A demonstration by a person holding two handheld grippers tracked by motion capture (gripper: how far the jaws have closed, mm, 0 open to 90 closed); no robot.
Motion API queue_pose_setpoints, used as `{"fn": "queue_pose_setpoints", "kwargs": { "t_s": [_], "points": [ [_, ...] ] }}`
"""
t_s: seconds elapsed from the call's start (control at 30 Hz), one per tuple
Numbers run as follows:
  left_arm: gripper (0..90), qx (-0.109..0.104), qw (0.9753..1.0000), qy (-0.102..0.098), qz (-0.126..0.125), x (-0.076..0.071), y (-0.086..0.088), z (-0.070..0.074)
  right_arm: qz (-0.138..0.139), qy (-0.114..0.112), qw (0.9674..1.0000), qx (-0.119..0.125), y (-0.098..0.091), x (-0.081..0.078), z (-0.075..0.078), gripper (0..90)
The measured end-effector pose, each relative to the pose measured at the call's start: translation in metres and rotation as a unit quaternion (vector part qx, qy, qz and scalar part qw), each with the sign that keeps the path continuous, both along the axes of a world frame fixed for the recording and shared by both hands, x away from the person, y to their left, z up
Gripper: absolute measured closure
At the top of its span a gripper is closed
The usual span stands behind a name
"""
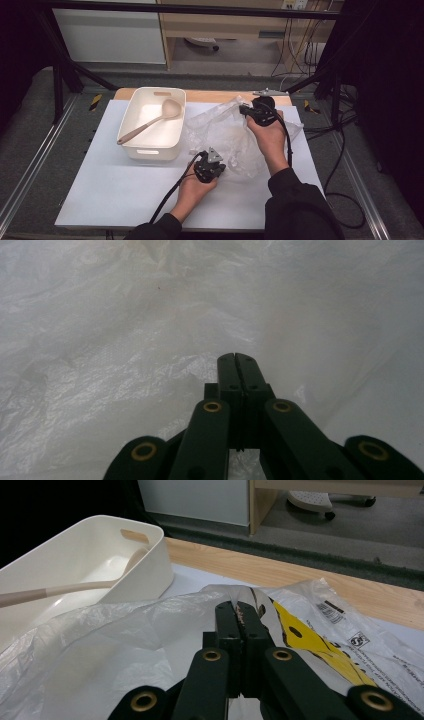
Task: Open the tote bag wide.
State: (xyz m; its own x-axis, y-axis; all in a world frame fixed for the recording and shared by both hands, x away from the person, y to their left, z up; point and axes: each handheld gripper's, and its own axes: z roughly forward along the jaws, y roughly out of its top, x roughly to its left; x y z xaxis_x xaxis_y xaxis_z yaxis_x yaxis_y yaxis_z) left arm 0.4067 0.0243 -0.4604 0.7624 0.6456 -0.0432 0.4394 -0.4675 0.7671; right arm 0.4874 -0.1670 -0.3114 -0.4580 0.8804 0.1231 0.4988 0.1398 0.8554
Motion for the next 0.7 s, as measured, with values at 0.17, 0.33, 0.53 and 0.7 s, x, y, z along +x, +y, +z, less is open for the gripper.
{"fn": "queue_pose_setpoints", "kwargs": {
  "t_s": [0.17, 0.33, 0.53, 0.7],
  "points": [
    [90.0, 0.004, 1.0000, -0.004, -0.002, 0.000, 0.000, 0.000, 0.001, -0.004, 1.0000, 0.000, 0.001, -0.001, 0.006, 90.0],
    [90.0, 0.004, 1.0000, -0.004, -0.002, 0.000, 0.000, 0.000, 0.000, -0.009, 1.0000, 0.002, -0.001, -0.002, 0.012, 90.0],
    [90.0, -0.002, 1.0000, -0.002, -0.001, 0.000, 0.001, 0.001, 0.007, 0.002, 0.9999, -0.009, 0.003, -0.002, 0.005, 90.0],
    [90.0, -0.013, 0.9999, -0.007, -0.005, -0.003, 0.002, 0.008, 0.011, 0.007, 0.9999, -0.009, 0.003, -0.005, -0.001, 90.0]
  ]
}}
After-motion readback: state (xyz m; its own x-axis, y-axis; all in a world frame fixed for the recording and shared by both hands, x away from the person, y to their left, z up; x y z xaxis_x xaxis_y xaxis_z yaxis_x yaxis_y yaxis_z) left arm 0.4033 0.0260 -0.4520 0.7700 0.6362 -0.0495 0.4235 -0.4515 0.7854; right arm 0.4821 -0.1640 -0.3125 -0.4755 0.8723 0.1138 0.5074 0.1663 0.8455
